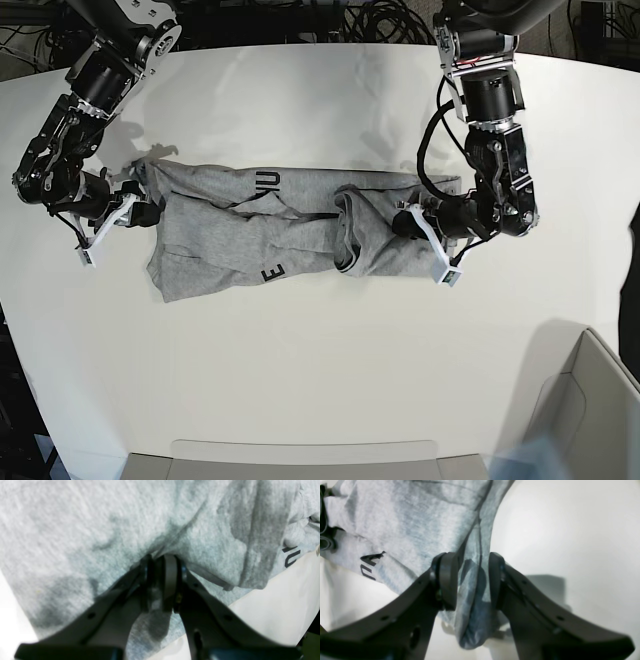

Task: Fold the T-shirt properly
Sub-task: 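Grasp the other strip end with the right gripper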

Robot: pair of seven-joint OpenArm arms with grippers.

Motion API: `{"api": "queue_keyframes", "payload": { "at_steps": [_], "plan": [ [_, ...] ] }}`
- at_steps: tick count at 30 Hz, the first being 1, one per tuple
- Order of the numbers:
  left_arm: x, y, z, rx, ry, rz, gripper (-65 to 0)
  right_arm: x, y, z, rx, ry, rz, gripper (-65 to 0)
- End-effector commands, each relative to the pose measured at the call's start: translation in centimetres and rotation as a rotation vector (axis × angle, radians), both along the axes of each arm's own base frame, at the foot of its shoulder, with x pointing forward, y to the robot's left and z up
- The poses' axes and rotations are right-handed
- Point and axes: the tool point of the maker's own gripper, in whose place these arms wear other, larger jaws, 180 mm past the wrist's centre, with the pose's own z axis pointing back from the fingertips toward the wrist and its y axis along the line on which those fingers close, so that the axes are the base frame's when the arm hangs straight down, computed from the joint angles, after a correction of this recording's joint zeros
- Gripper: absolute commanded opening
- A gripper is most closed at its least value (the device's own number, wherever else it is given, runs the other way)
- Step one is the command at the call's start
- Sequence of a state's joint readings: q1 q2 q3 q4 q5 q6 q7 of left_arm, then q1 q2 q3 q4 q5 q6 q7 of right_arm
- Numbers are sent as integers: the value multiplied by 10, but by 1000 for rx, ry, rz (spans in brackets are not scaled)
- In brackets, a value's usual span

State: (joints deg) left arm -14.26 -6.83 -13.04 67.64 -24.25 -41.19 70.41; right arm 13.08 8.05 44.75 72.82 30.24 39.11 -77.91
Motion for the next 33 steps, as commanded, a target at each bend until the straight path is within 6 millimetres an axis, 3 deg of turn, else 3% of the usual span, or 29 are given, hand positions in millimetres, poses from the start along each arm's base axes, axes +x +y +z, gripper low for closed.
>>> {"api": "queue_keyframes", "payload": {
  "at_steps": [1,15,21,26,29,32,33],
  "plan": [
    [-21,19,-16,110,113,-19,-555,13,-3,13,6,-67,0,-439],
    [-30,19,-22,111,131,-20,-555,6,16,-28,165,-38,-74,-439],
    [-29,19,-21,111,128,-20,-555,5,55,-37,183,-4,26,-439],
    [-29,19,-21,111,128,-20,-555,5,65,-38,194,0,42,-441],
    [-30,19,-22,110,134,-21,-555,4,64,-39,183,3,52,-512],
    [-31,20,-22,112,139,-22,-555,6,53,-36,162,-2,45,-645],
    [-31,20,-22,112,139,-22,-555,7,48,-35,154,-4,41,-650]
  ]
}}
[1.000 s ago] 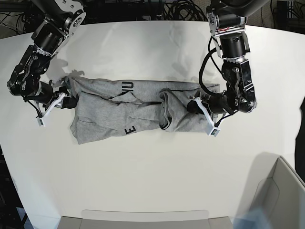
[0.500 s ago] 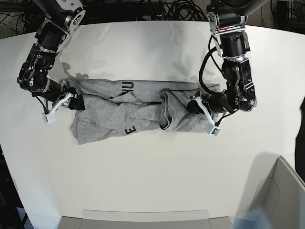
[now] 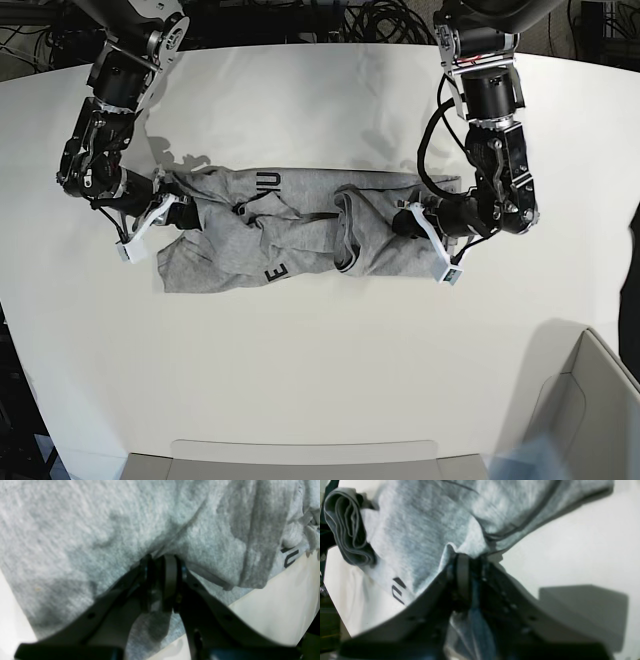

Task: Fold the T-shirt properly
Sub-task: 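Grasp the other strip end with the right gripper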

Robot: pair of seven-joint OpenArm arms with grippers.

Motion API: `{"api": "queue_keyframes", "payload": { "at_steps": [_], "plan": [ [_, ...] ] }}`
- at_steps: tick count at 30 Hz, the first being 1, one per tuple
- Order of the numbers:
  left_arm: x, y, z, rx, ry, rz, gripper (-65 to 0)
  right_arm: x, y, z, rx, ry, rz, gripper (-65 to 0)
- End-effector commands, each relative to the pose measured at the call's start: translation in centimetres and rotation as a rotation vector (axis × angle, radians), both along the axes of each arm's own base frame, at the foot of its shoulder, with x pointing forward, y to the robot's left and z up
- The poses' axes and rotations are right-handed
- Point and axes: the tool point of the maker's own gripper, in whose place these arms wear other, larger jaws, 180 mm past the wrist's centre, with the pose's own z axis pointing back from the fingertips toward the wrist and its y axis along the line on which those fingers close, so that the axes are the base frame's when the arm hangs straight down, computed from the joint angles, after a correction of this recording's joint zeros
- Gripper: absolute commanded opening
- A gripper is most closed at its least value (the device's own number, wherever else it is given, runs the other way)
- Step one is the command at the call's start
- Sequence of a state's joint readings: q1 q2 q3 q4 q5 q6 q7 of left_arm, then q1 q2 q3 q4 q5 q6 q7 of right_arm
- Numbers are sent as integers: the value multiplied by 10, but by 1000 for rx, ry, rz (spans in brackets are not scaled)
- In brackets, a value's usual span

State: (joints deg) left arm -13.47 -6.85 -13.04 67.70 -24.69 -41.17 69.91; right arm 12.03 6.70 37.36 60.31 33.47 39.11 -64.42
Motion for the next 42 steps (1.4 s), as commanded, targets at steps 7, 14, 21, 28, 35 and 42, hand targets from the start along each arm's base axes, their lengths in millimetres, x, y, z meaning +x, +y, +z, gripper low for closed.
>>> {"api": "queue_keyframes", "payload": {
  "at_steps": [7,14,21,28,35,42],
  "plan": [
    [-22,26,-5,153,86,-30,-555,16,-36,27,-119,-107,-16,-650],
    [-11,38,40,247,-43,-42,-555,28,-67,49,-190,-155,-34,-650],
    [-9,40,49,265,-75,-40,-555,30,-79,56,-214,-164,-42,-650],
    [-15,40,44,265,-62,-42,-555,30,-79,55,-212,-162,-42,-650],
    [-19,52,43,287,-52,-34,-555,28,-89,58,-243,-158,-39,-647],
    [-24,53,39,292,-38,-40,-555,27,-97,60,-241,-165,-60,-408]
  ]
}}
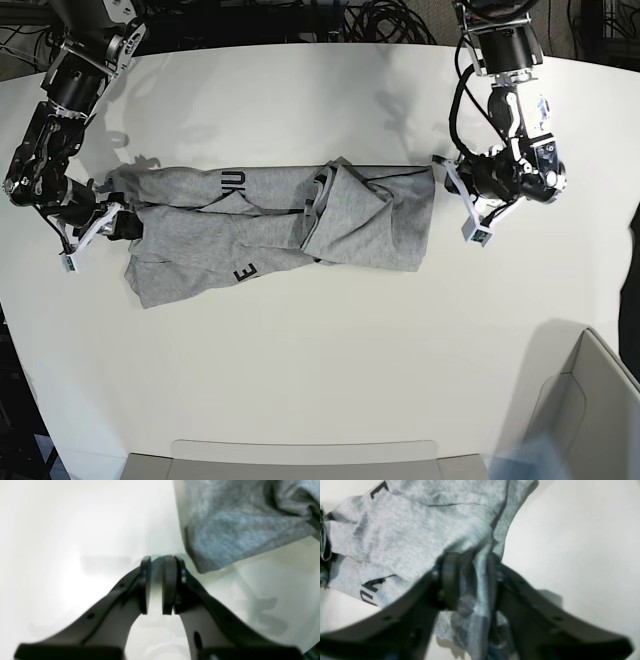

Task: Fold the T-shirt properly
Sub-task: 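Grasp the other strip end with the right gripper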

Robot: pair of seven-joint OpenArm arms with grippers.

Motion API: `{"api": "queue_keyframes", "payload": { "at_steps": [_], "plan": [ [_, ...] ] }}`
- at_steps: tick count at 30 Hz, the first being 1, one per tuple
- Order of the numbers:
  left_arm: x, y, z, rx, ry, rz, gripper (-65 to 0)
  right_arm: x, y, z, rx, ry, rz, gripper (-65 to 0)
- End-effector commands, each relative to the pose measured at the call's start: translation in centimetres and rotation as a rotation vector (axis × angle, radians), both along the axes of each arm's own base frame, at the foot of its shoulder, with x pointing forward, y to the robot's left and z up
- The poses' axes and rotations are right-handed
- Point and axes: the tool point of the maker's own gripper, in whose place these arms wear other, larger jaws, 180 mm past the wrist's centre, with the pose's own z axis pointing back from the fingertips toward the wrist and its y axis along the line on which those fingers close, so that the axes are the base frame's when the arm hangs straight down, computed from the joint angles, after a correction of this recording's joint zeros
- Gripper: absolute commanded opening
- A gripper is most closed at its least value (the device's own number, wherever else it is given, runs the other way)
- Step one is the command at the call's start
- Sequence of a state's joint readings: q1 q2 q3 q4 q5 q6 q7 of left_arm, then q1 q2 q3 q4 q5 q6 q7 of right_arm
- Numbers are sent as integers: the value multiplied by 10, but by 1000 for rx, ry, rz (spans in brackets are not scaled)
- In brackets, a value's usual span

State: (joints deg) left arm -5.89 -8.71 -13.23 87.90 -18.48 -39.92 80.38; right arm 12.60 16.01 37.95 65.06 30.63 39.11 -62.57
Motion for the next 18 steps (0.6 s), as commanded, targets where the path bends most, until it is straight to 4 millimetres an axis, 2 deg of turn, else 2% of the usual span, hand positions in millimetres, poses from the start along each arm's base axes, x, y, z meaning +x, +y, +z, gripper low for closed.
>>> {"api": "queue_keyframes", "payload": {
  "at_steps": [1,9,14,18],
  "plan": [
    [11,1,10,0,-41,-2,-555,15,-11,24,-2,-87,-16,-395],
    [11,0,10,-3,-39,-4,-555,28,-28,43,30,-197,-104,-385],
    [4,0,5,-1,-24,-4,-555,30,-23,26,87,-150,-118,-385],
    [3,-1,4,-5,-21,-4,-555,27,-16,0,167,-77,-141,-385]
  ]
}}
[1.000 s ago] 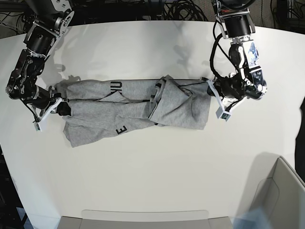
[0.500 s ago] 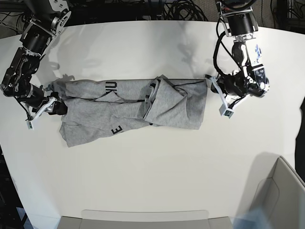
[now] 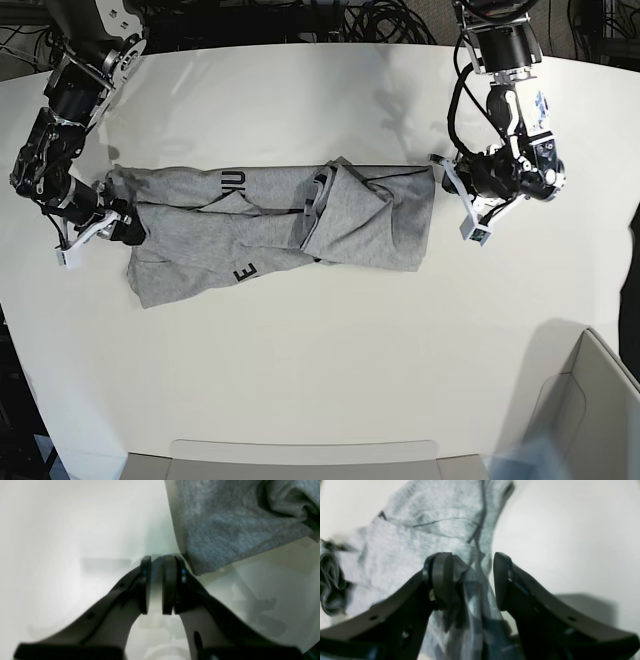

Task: Fold the T-shirt properly
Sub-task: 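Grasp the other strip end with the right gripper, then fold the held end with the right gripper over onto the bundle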

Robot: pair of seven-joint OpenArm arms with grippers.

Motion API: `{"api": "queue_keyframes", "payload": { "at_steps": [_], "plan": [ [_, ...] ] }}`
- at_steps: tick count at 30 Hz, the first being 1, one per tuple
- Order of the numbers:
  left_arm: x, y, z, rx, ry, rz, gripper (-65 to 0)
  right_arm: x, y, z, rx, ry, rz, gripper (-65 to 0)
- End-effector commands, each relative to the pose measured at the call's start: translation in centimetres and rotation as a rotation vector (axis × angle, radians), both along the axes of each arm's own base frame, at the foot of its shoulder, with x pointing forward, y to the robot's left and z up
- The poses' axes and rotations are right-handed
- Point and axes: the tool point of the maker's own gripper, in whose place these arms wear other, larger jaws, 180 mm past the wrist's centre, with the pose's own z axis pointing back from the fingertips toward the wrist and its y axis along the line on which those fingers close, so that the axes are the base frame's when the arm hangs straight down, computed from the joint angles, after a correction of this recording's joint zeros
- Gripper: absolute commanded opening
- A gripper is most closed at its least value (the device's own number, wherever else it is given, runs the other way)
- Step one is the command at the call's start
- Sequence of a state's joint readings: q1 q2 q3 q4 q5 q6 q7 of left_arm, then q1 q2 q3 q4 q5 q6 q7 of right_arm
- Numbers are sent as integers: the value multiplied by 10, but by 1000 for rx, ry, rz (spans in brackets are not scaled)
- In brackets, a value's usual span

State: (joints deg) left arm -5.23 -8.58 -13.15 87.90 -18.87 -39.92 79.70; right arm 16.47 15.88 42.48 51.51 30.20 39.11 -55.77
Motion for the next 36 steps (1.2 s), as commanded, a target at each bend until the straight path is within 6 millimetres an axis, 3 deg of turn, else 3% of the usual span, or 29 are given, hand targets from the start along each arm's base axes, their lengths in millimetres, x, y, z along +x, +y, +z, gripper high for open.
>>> {"api": "queue_keyframes", "payload": {
  "at_steps": [1,9,13,17,19,22,23,29,33,36],
  "plan": [
    [5,2,6,7,-18,-3,-555,13,-6,15,5,-58,-4,-385],
    [6,2,7,7,-20,-3,-555,-6,40,-23,67,84,106,-385],
    [5,2,6,7,-18,-3,-555,-6,69,-28,103,97,144,-385],
    [6,2,7,8,-21,-3,-555,-8,81,-31,83,112,197,-395],
    [6,2,7,8,-21,-2,-555,-1,79,-23,60,77,202,-453],
    [6,6,8,13,-23,4,-555,7,74,-10,31,25,195,-623],
    [6,6,8,13,-23,4,-555,8,71,-7,21,17,195,-650],
    [6,21,10,47,-22,8,-555,19,47,31,-103,-95,185,-650],
    [4,46,13,96,-18,22,-555,25,37,65,-173,-143,84,-650],
    [-9,78,13,133,-1,83,-555,27,67,77,-190,-156,95,-650]
  ]
}}
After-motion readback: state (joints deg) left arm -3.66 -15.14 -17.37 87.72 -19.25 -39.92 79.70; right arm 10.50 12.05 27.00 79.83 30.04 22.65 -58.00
